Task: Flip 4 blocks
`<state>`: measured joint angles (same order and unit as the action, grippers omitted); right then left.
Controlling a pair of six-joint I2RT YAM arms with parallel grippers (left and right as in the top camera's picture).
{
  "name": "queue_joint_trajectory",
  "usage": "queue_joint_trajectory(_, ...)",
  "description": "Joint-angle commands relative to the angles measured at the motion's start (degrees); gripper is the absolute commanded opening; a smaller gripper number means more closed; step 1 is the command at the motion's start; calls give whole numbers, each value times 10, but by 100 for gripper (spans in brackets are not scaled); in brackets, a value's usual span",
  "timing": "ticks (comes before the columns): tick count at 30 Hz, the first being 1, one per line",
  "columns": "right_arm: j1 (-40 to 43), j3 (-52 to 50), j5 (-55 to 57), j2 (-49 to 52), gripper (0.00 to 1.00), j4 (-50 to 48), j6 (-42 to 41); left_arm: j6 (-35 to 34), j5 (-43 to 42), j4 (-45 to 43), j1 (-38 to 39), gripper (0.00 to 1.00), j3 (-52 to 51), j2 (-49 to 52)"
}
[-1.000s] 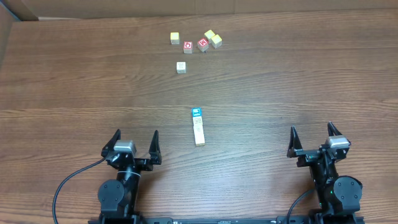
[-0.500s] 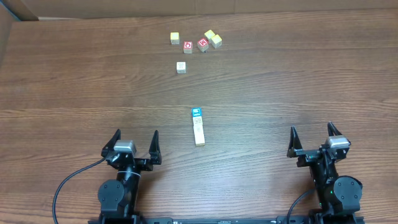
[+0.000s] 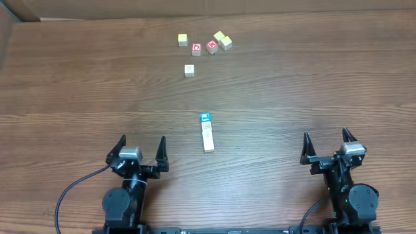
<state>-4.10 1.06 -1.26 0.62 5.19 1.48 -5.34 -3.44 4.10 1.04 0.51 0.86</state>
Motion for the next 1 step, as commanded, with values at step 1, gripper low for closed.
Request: queue_joint_trajectory(1, 4, -6, -2, -5, 100, -4, 1, 15, -9, 0, 0, 100, -2, -7)
